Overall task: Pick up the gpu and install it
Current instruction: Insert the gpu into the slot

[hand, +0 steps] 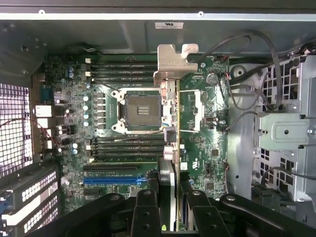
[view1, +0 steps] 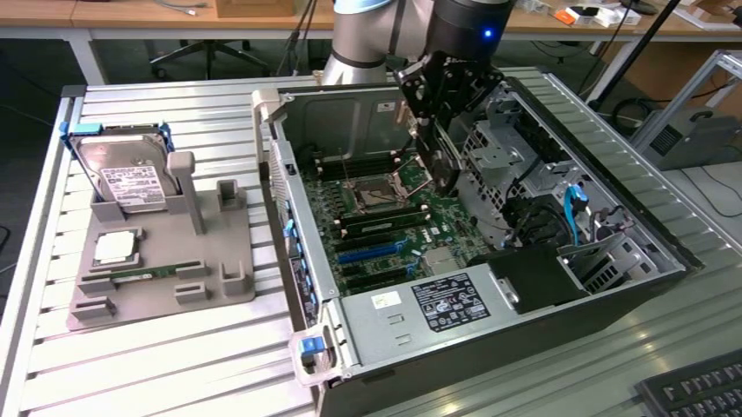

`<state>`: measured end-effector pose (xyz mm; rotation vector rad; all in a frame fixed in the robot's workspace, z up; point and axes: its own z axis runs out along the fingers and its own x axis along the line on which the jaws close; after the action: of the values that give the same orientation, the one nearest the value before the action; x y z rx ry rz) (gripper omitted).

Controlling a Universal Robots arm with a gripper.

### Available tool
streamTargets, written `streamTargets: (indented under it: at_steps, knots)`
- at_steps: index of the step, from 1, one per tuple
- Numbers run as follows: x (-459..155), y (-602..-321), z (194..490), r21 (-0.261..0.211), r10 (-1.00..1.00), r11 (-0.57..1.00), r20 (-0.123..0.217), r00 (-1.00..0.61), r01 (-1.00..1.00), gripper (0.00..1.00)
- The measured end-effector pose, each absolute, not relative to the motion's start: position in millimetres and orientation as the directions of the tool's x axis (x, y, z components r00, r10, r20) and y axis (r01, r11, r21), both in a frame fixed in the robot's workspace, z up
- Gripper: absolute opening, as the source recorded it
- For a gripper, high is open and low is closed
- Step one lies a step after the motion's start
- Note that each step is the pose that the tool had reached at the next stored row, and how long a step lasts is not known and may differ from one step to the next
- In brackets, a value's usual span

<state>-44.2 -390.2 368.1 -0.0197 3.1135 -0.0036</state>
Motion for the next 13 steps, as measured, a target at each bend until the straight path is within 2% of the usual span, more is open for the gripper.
streamTargets:
  at_steps: [13]
  knots:
    - [-44.2, -390.2, 367.2, -0.003, -0.202, 0.979, -0.028, -0.979, -0.202, 0.27]
